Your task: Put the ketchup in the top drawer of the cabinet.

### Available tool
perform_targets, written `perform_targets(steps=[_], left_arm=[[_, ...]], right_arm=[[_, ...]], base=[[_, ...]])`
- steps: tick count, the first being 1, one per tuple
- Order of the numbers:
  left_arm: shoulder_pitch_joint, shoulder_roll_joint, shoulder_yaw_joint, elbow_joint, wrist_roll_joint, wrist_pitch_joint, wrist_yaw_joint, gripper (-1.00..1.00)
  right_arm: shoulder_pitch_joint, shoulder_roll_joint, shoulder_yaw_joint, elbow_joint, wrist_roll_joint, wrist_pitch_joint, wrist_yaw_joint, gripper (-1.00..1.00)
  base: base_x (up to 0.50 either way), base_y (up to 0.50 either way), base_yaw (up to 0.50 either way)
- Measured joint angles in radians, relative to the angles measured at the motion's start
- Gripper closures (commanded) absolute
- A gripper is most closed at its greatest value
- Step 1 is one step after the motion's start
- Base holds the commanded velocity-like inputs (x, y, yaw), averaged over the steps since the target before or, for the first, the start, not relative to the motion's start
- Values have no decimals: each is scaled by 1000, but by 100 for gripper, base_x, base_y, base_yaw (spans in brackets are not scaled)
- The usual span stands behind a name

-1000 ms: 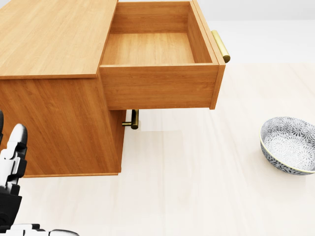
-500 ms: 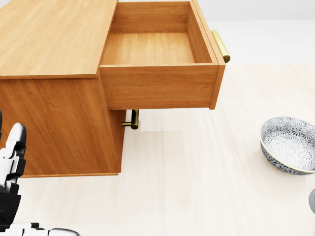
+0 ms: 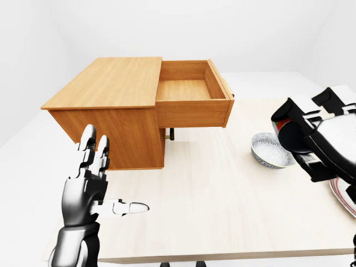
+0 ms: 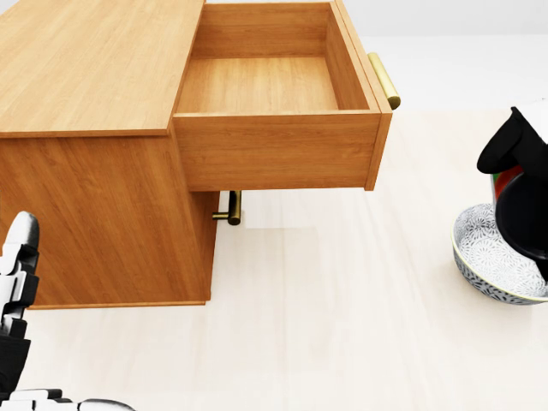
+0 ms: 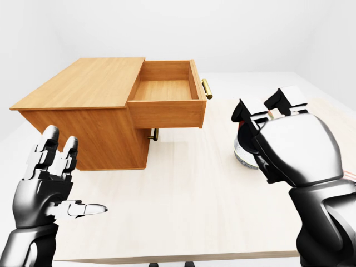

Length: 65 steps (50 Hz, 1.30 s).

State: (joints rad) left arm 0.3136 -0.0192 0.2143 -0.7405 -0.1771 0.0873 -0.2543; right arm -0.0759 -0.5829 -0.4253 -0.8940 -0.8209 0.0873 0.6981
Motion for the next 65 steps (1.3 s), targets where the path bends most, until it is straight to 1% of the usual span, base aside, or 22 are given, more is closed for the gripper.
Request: perform_targets(steps=[4, 7, 10, 14, 19, 24, 30, 37, 46, 52, 58, 65], left_arm=[[1, -1, 2, -3, -2, 0, -1, -100], [1, -1, 2, -4, -2, 0, -3, -100], [2, -2, 3, -5, -3, 0, -4, -100], [3, -2, 3, -5, -3, 0, -5, -100], [4, -3, 1, -5, -2, 0, -6, -100], [5, -3, 0, -6, -2, 0, -6, -100], [5, -3, 0, -6, -2, 0, -6, -100], [6, -3, -1, -6, -2, 0, -6, -100], [6, -2, 2, -9, -5, 0, -8, -100], [6, -3, 7, -13, -8, 0, -10, -100], [4, -3, 10, -13, -10, 0, -11, -100], [2, -3, 13, -13, -11, 0, -11, -100]], right_arm=[[-37, -5, 65, -82, -67, 0, 0, 100], [-61, 8, 120, -139, -138, 0, 0, 100], [-85, 63, 168, -153, -237, 0, 0, 100], [-109, 181, 204, -153, -354, 0, 0, 100], [-121, 340, 206, -153, -437, 0, 0, 100], [-128, 447, 198, -153, -485, 0, 0, 100], [-133, 521, 192, -153, -518, 0, 0, 100], [-136, 567, 188, -153, -541, 0, 0, 100], [-151, 590, 197, -153, -570, 0, 0, 100], [-172, 560, 250, -153, -606, 0, 0, 100], [-215, 465, 319, -153, -610, 0, 0, 100], [-314, 304, 393, -148, -562, 0, 0, 100]], base=[[0, 0, 0], [0, 0, 0], [0, 0, 0], [0, 0, 0], [0, 0, 0], [0, 0, 0], [0, 0, 0], [0, 0, 0], [0, 0, 0], [0, 0, 0], [0, 0, 0], [0, 0, 0]])
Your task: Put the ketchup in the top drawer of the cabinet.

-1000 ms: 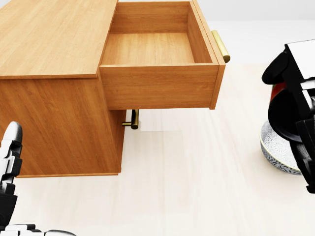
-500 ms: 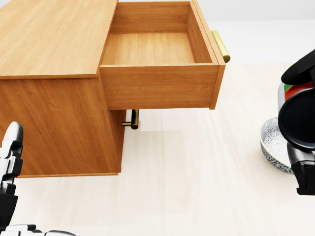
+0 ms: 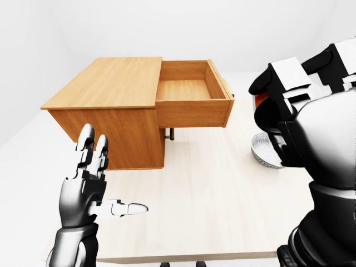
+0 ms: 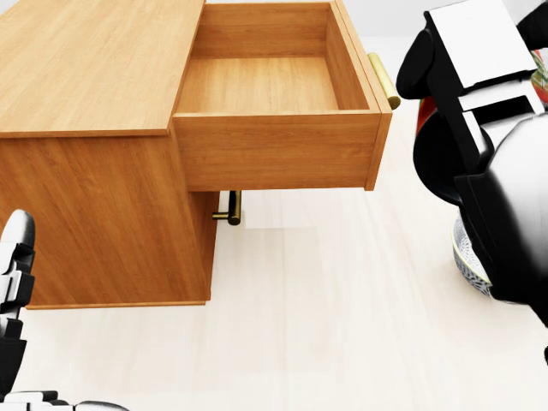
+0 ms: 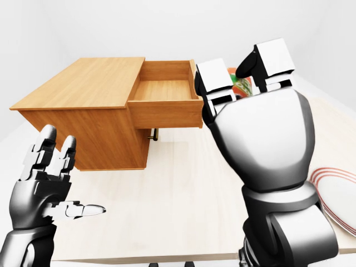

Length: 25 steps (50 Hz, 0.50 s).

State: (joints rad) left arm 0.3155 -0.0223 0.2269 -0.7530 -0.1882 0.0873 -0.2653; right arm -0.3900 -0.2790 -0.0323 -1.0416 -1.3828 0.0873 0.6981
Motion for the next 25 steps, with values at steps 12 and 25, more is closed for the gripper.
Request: perform_targets(steps=[12, 25], left_arm=[[-3, 1, 1, 1, -1, 0, 1, -100], [-9, 2, 2, 3, -1, 0, 4, -100]], right_arm=[[-210, -191, 79, 112, 104, 0, 0, 100], [-416, -232, 98, 300, 161, 0, 0, 100]], base=[[0, 0, 0], [0, 0, 0]])
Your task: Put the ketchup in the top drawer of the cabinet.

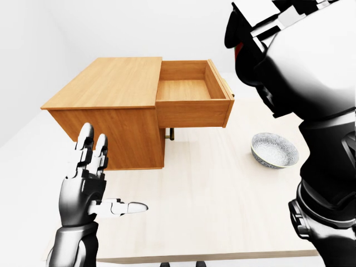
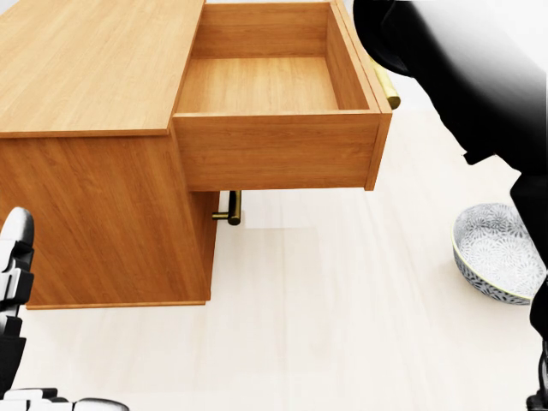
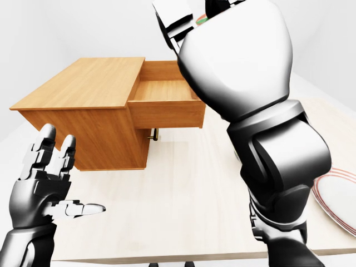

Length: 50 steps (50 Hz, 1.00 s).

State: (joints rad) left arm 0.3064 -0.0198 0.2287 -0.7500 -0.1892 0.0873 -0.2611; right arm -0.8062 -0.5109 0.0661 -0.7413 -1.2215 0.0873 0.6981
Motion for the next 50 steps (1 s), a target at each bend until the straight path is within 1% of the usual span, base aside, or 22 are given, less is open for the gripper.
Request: perform_targets(steps=[9, 19, 35, 50], left_arm=[[-4, 1, -2, 5, 2, 0, 3, -100], [-8, 3, -2, 11, 2, 0, 5, -100], [-16, 7, 1, 14, -2, 0, 10, -100], [-18, 7, 4, 11, -5, 0, 10, -100]], right_arm=[[-144, 57, -67, 182, 14, 0, 0, 100], [-257, 96, -119, 372, 117, 0, 0, 100], [-376, 104, -141, 628, 391, 0, 0, 100], [-450, 73, -154, 853, 619, 0, 0, 100]], base=[[0, 0, 0], [0, 0, 0], [0, 0, 0], [0, 0, 0]])
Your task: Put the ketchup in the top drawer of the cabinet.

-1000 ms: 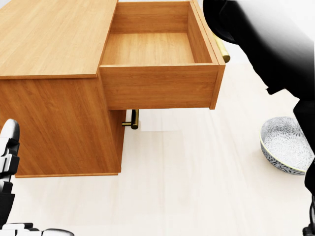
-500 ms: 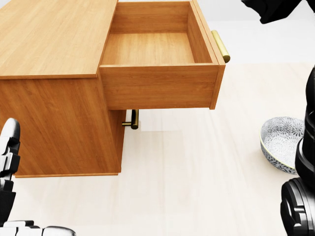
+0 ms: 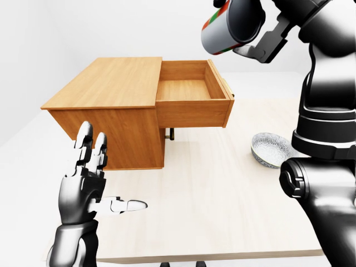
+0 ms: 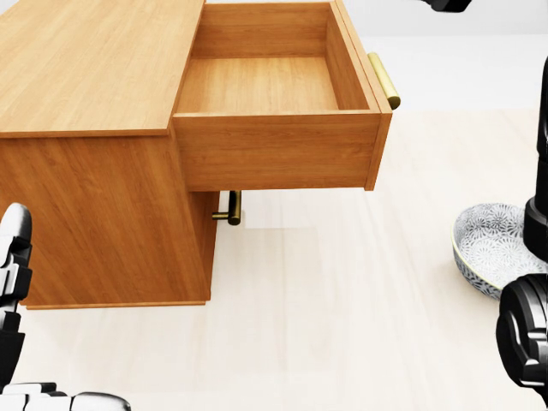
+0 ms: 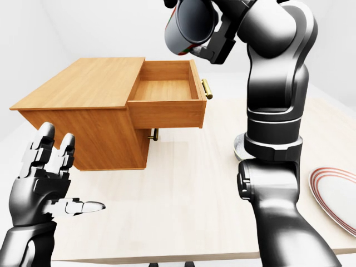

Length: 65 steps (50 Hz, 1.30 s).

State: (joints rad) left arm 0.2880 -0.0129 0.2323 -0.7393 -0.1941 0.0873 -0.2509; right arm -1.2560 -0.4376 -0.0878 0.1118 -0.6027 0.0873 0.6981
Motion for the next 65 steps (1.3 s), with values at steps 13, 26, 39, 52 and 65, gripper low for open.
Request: perform_targets(steps=[13, 26, 39, 52, 65], left_arm=[[-8, 3, 6, 3, -4, 0, 2, -100], [-11, 3, 4, 8, -2, 0, 5, -100], [-11, 4, 7, 5, -5, 0, 4, -100], [-12, 4, 12, -1, -10, 0, 3, -100], [-13, 4, 14, -4, -12, 0, 3, -100]], right_arm=[[-50, -37, -13, 221, 143, 0, 0, 100], [-91, -62, -15, 406, 232, 0, 0, 100], [-121, -57, -11, 563, 275, 0, 0, 100], [-127, -49, -9, 671, 304, 0, -1, 100], [-133, -45, -8, 736, 314, 0, -22, 100]], base=[[0, 0, 0], [0, 0, 0], [0, 0, 0], [0, 0, 0], [0, 0, 0]])
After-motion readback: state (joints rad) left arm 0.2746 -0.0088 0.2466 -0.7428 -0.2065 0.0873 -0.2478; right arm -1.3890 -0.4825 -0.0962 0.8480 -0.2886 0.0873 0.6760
